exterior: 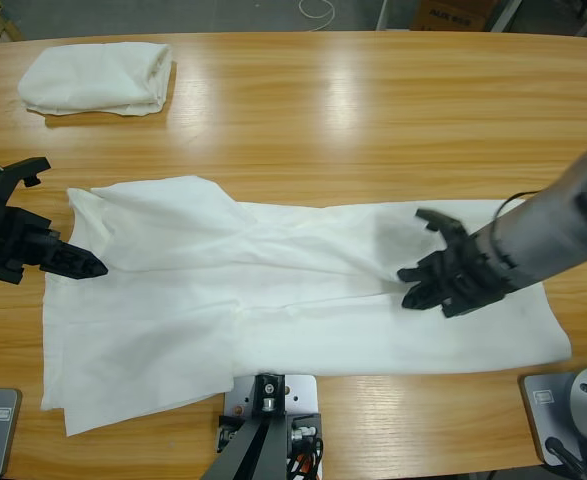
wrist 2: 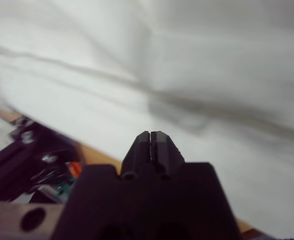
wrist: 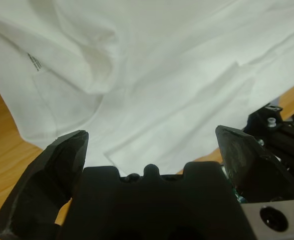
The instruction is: Fold clothes
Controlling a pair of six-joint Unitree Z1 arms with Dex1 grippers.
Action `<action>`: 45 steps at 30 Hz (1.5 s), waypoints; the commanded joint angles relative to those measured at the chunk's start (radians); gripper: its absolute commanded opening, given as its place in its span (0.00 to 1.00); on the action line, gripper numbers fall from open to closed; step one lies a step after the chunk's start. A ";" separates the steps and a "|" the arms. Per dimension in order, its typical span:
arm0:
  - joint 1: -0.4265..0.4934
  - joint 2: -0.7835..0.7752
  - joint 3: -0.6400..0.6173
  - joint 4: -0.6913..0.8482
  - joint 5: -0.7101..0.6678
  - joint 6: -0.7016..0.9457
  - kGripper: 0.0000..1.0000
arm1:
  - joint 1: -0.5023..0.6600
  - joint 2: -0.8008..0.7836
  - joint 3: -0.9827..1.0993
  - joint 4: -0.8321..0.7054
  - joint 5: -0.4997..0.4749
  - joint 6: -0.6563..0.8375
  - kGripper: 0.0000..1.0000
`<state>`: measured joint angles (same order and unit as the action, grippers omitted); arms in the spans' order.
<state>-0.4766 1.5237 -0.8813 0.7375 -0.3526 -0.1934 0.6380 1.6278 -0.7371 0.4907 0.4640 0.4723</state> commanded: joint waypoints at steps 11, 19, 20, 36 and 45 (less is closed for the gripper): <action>-0.031 -0.010 0.035 -0.026 0.003 -0.040 0.99 | -0.001 0.199 -0.151 -0.128 -0.036 -0.014 0.00; -0.033 0.004 0.031 -0.027 0.003 -0.040 0.99 | -0.012 0.173 -0.145 -0.084 -0.168 -0.014 0.00; -0.033 0.001 0.031 -0.027 0.003 -0.040 0.99 | -0.014 0.180 -0.143 -0.084 -0.167 -0.014 0.00; -0.033 -0.001 0.038 -0.037 0.003 -0.040 0.99 | 0.008 0.248 -0.121 -0.130 -0.130 -0.018 0.00; -0.033 -0.001 0.039 -0.043 0.003 -0.040 0.99 | 0.104 0.227 -0.063 -0.144 -0.085 0.008 0.00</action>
<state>-0.5011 1.5188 -0.8721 0.7102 -0.3526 -0.2207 0.6717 1.8328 -0.8701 0.3736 0.3531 0.4646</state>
